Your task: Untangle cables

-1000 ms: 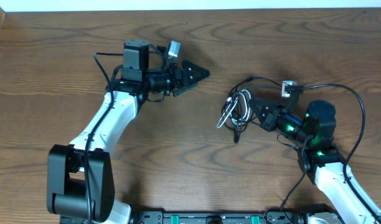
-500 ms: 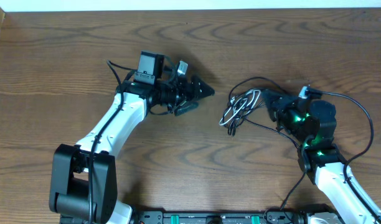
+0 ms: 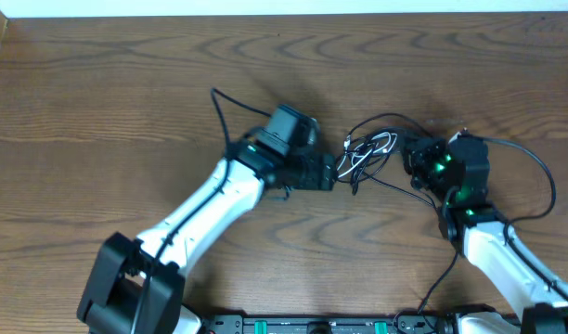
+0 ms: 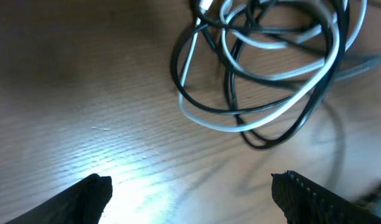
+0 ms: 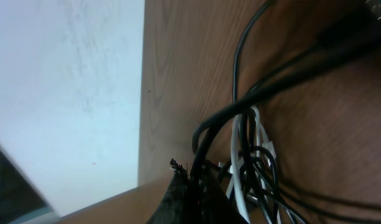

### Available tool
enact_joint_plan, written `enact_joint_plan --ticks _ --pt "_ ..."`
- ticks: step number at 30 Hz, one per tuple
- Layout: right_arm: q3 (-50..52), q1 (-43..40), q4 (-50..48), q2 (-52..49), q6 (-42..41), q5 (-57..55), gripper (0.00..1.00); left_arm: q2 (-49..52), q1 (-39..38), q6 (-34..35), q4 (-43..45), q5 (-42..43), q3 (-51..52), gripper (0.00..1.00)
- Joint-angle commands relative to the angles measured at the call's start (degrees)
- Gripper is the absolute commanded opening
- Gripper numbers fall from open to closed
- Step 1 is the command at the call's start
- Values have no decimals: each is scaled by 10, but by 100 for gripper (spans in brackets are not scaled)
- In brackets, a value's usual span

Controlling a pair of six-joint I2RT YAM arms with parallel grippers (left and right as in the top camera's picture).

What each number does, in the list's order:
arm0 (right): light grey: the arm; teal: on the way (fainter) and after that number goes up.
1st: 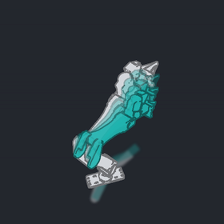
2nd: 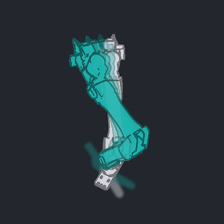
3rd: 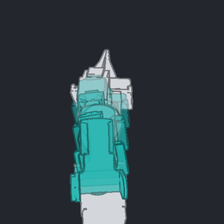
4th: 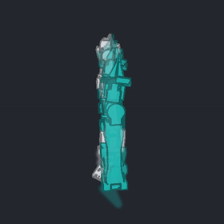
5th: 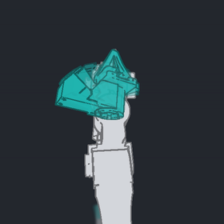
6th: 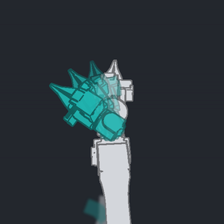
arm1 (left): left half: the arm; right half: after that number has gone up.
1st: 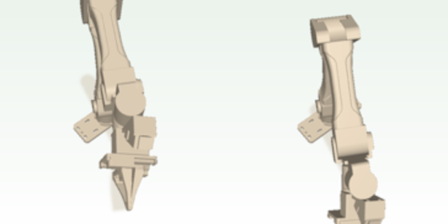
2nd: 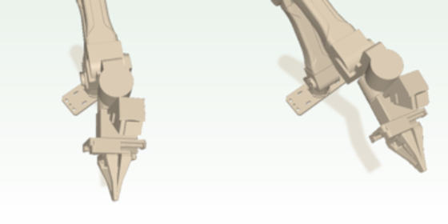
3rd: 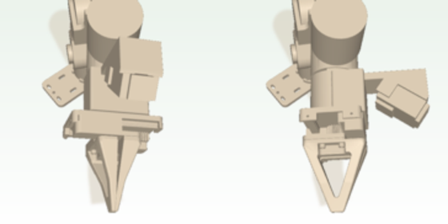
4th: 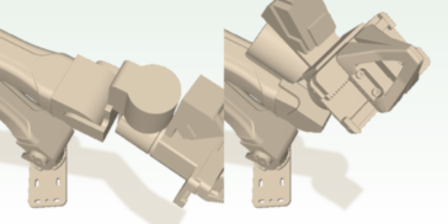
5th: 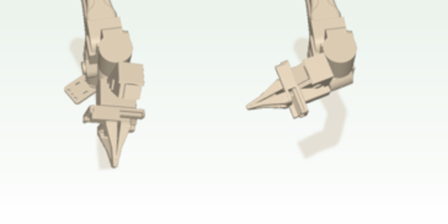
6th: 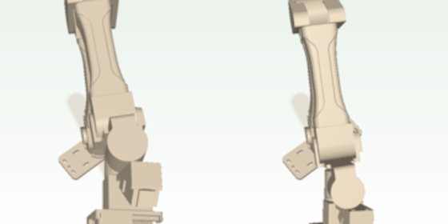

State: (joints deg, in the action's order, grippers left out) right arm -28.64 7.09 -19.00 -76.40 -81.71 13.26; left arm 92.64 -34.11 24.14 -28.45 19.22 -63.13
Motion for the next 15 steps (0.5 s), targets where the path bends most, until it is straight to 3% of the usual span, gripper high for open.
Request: enact_joint_plan --ticks 1,7,15 --pt "-41 1 23 -26 52 -24 2 -23 -63 -19 -9 -187 -9 88" --pt "-87 1 83 -44 98 -33 2 -22 -142 -18 -8 -257 -9 88" --pt "-101 1 118 -44 126 -35 2 0 -189 50 37 -309 -8 88"
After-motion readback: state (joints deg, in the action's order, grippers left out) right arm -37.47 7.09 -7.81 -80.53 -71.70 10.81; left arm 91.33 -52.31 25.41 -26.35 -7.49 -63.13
